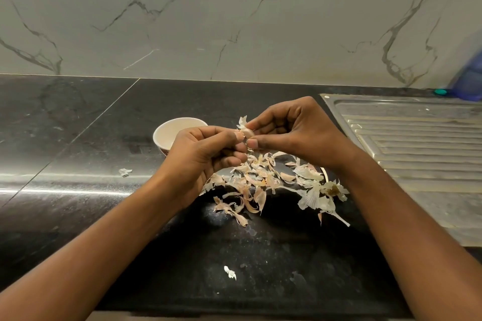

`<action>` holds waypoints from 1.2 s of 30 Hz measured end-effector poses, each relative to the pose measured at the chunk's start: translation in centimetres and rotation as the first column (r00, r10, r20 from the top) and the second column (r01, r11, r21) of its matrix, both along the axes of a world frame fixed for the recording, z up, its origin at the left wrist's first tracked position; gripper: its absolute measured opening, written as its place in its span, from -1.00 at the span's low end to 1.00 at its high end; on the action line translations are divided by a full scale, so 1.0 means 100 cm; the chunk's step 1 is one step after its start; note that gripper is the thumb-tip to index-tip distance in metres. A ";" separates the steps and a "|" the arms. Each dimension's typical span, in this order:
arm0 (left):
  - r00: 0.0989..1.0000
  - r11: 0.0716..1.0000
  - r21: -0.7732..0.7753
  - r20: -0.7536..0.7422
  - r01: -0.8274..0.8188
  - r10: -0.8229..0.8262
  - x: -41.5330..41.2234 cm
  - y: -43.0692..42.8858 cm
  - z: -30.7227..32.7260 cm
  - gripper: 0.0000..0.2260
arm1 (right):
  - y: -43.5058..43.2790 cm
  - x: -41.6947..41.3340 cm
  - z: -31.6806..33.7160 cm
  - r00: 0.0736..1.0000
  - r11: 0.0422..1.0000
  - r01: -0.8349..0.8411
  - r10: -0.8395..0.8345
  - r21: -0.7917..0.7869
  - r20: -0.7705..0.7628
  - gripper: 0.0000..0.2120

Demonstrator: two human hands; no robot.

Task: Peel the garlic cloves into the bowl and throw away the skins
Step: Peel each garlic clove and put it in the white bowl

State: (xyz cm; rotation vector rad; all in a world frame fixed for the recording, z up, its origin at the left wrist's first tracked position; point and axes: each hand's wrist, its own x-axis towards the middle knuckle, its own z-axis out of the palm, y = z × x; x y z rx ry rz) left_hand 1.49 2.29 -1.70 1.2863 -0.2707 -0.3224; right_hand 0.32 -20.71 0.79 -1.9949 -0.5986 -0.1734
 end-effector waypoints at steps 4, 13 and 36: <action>0.999 0.999 0.046 -0.033 0.015 -0.014 0.000 0.000 -0.002 -0.75 | 0.002 0.002 -0.003 0.998 0.997 0.039 -0.035 -0.066 0.054 -0.71; 0.990 0.987 0.159 0.139 -0.034 0.011 -0.001 0.000 -0.005 -0.85 | 0.004 0.001 -0.003 0.977 0.977 0.096 -0.056 -0.191 0.204 -0.76; 0.991 0.988 0.141 0.128 -0.067 0.048 0.001 -0.002 -0.011 -0.87 | 0.014 0.000 -0.003 0.941 0.951 0.089 0.017 -0.297 0.337 -0.81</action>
